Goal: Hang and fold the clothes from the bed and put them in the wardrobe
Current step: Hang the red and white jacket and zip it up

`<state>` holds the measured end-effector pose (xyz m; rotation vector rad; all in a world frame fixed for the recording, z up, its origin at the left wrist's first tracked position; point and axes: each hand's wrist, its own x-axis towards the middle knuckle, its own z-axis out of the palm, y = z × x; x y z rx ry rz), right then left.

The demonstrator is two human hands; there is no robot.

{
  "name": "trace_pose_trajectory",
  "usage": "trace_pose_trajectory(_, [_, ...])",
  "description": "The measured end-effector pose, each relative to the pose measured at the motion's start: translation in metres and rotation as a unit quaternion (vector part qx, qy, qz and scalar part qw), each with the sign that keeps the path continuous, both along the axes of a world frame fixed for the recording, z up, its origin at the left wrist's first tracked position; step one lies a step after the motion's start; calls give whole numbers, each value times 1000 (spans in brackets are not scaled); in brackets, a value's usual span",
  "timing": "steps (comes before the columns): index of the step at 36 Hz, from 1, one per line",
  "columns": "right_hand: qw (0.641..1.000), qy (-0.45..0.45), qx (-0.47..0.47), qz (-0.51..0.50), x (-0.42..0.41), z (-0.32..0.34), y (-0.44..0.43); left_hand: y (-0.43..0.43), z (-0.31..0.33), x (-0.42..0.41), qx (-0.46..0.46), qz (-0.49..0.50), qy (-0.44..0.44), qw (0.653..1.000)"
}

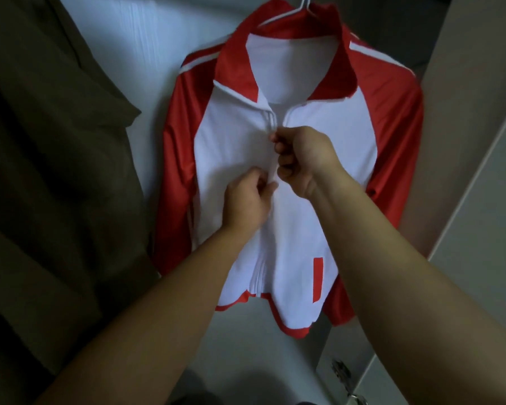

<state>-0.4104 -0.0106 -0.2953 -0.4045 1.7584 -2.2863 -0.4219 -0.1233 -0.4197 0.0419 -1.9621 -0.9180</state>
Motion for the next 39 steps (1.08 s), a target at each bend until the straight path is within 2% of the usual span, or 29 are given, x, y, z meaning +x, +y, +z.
trace_pose_trajectory(5, [999,23,23,-15,-2,13,4,-6,6,-4,-4,0,-27,1000])
trace_pose_trajectory(9, [999,39,22,-8,-1,19,-2,-1,37,-8,12,-3,39,999])
trace_pose_trajectory(12, [999,46,5,-5,-1,33,-3,-3,48,-11,-34,13,61,997])
trace_pose_trajectory(18, [998,59,7,-19,-4,45,-1,-12,43,-20,-44,0,-9,999])
trace_pose_trajectory(22, [997,73,2,-20,-6,46,-1,-9,70,-28,-27,10,46,998])
trace_pose_trajectory(27, [997,82,-2,-12,-4,58,3,-12,84,-34,-118,43,53,991])
trace_pose_trajectory(34, [988,151,12,-26,-6,97,8,-16,73,-37,-89,16,15,996])
trace_pose_trajectory(39, [972,220,60,-51,-8,87,10,-20,80,-29,-102,-2,-2,995])
